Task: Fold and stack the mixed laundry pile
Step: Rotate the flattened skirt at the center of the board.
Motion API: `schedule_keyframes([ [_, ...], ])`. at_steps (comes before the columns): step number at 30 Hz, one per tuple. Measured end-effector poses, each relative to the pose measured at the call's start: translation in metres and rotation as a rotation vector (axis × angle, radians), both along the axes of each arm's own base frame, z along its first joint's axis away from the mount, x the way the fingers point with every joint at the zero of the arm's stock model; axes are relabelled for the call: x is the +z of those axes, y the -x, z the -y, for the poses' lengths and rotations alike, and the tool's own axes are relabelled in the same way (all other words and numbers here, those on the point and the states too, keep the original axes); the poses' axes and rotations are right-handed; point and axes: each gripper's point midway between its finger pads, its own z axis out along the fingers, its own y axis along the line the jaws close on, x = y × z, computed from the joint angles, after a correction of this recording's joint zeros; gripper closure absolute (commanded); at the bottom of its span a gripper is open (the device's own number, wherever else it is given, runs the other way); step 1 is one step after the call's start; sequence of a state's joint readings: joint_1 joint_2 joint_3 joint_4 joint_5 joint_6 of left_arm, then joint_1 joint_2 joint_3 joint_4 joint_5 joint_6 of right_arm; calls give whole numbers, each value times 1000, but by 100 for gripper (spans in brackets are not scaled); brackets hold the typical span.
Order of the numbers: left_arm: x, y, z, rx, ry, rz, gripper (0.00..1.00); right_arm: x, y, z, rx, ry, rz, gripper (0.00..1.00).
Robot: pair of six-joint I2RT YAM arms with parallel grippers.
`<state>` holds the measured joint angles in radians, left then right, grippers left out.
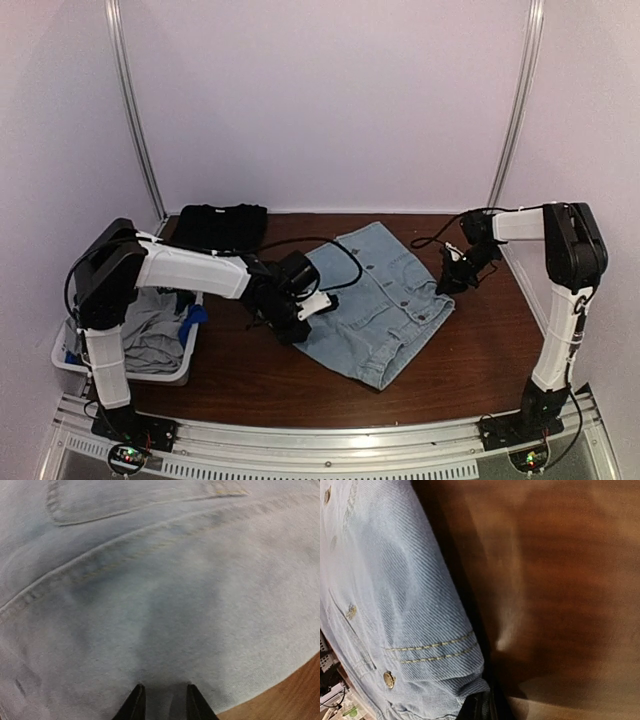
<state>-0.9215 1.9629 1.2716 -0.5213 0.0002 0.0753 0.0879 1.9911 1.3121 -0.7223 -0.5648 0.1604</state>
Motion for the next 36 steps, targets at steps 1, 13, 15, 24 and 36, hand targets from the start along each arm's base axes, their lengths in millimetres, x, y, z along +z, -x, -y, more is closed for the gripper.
schedule_keyframes([
  [1,0,8,5,-31,1,-3,75,0,-9,0,7,19,13,93],
  [13,31,131,49,-305,96,-218,50,68,-107,1,26,106,257,48],
  [15,56,97,44,-187,176,-204,48,93,-101,-5,11,56,288,51],
  [24,82,-53,-15,303,311,-114,47,117,59,-120,168,-264,168,60],
  [36,2,-19,-39,342,114,-234,63,11,160,-121,186,-217,-198,61],
])
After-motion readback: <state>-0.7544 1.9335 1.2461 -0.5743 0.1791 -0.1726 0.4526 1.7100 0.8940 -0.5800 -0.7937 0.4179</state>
